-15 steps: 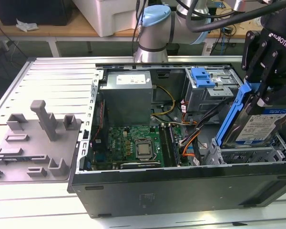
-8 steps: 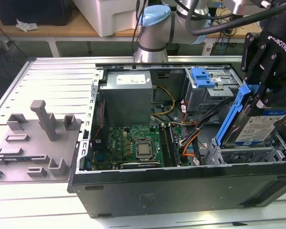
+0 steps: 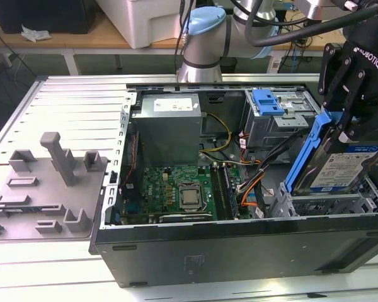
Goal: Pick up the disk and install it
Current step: 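Insert the disk into the insertion slot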
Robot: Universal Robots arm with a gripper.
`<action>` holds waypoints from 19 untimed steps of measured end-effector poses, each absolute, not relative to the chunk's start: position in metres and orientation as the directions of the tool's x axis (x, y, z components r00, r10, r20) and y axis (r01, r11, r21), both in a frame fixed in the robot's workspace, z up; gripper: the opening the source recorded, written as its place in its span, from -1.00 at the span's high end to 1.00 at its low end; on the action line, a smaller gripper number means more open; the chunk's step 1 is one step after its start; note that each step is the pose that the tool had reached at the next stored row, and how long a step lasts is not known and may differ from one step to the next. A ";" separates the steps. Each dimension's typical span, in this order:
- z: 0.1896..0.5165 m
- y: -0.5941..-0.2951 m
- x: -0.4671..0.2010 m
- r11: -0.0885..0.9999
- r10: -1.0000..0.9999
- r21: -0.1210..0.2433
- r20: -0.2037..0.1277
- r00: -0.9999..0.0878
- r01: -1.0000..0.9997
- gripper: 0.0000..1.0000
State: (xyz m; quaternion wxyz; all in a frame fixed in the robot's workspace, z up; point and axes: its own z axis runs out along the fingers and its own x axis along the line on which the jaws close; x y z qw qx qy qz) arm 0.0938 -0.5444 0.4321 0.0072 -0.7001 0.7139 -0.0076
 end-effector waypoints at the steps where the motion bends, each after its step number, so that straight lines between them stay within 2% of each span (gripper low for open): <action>1: 0.432 -0.544 0.094 0.019 -1.000 -0.021 0.000 -0.019 -1.000 0.26; 19: 0.423 -0.544 0.094 0.019 -1.000 -0.021 0.000 -0.019 -1.000 0.26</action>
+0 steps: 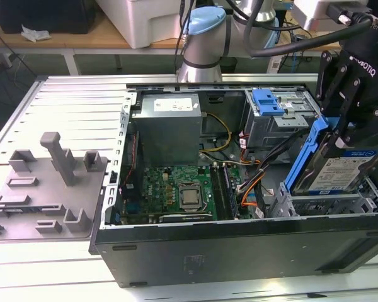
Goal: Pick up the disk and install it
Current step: 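Insert the disk into the insertion slot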
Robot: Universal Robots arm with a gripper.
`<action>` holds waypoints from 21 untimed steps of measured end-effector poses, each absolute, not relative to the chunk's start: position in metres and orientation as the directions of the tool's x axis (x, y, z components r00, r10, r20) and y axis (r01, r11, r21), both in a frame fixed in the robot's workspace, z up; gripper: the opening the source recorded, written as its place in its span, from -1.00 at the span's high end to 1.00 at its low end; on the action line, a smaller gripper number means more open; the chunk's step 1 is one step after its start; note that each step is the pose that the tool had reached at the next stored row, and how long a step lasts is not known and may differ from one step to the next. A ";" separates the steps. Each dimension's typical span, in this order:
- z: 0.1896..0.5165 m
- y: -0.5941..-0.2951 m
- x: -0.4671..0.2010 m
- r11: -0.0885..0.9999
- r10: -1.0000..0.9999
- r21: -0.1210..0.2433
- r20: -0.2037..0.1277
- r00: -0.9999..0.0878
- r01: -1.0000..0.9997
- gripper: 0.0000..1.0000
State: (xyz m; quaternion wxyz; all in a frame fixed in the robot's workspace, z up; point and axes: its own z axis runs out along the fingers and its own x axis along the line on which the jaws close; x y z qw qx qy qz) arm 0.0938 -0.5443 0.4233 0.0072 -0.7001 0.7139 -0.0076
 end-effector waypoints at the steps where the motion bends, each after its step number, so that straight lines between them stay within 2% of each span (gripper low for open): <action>1: 0.423 -0.544 0.094 0.019 -1.000 -0.021 0.000 -0.019 -1.000 0.26; 21: 0.412 -0.544 0.094 0.019 -1.000 -0.021 0.000 -0.020 -1.000 0.26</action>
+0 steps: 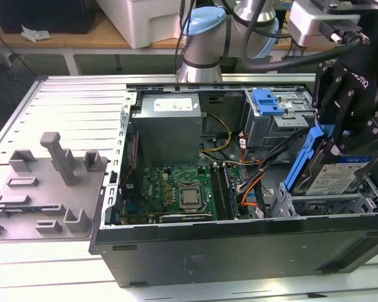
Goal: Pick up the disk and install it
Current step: 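Insert the disk into the insertion slot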
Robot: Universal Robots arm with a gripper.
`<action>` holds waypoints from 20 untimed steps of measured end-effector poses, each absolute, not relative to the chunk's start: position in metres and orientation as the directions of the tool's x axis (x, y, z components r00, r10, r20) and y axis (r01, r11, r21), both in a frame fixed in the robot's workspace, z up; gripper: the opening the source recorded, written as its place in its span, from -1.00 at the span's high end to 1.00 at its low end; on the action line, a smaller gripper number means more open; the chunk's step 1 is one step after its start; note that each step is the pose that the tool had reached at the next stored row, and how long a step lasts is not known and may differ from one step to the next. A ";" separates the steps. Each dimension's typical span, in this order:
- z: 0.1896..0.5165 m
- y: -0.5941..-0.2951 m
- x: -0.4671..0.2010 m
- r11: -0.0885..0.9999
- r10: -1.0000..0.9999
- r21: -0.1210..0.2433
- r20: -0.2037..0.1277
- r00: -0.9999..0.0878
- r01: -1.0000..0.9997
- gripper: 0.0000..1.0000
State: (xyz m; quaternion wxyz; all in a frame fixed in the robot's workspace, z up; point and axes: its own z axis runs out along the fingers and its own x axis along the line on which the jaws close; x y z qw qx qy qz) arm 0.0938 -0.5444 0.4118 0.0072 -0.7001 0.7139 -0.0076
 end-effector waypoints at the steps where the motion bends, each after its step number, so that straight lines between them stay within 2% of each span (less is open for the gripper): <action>1: 0.411 -0.544 0.094 0.020 -1.000 -0.021 0.000 -0.020 -1.000 0.26; 20: 0.409 -0.544 0.094 0.020 -1.000 -0.021 0.001 -0.020 -1.000 0.26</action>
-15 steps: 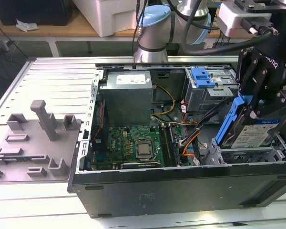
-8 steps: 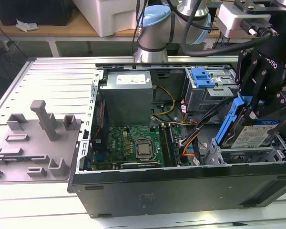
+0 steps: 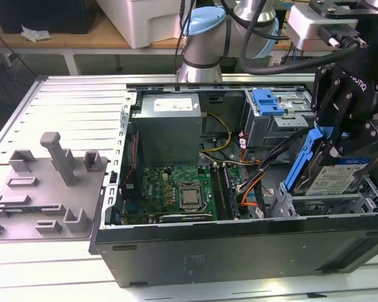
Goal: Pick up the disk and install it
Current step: 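Insert the disk into the insertion slot, then insert the first disk wire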
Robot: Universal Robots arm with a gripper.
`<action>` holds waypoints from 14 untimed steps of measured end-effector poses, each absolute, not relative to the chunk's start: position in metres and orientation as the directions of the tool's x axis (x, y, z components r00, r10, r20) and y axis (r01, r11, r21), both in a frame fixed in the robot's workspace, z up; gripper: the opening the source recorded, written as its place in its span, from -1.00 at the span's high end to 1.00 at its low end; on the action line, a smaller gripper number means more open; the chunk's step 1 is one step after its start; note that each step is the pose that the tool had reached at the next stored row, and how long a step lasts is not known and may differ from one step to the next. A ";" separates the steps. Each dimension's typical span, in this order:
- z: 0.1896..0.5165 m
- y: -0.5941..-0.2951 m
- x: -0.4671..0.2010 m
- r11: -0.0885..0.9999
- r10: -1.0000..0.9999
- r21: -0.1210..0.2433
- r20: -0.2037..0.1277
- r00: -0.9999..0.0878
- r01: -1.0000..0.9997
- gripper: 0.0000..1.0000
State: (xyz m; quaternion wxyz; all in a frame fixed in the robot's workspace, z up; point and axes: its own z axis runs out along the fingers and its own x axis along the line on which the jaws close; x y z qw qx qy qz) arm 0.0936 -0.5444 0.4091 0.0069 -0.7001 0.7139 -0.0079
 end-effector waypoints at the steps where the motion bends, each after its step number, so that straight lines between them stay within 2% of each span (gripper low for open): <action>1: 0.409 -0.544 0.093 0.020 -1.000 -0.021 0.001 -0.020 -1.000 0.26; 2: 0.409 -0.544 0.093 0.019 -1.000 -0.021 0.001 -0.019 -1.000 0.25; 3: 0.409 -0.544 0.093 0.019 -1.000 -0.021 0.001 -0.019 -1.000 0.13; 5: 0.409 -0.544 0.093 0.019 -1.000 -0.021 0.002 -0.020 -1.000 0.13; 6: 0.409 -0.544 0.093 0.020 -1.000 -0.021 0.001 -0.020 -1.000 0.00; 14: 0.408 -0.544 0.093 0.020 -1.000 -0.021 0.001 -0.020 -1.000 0.00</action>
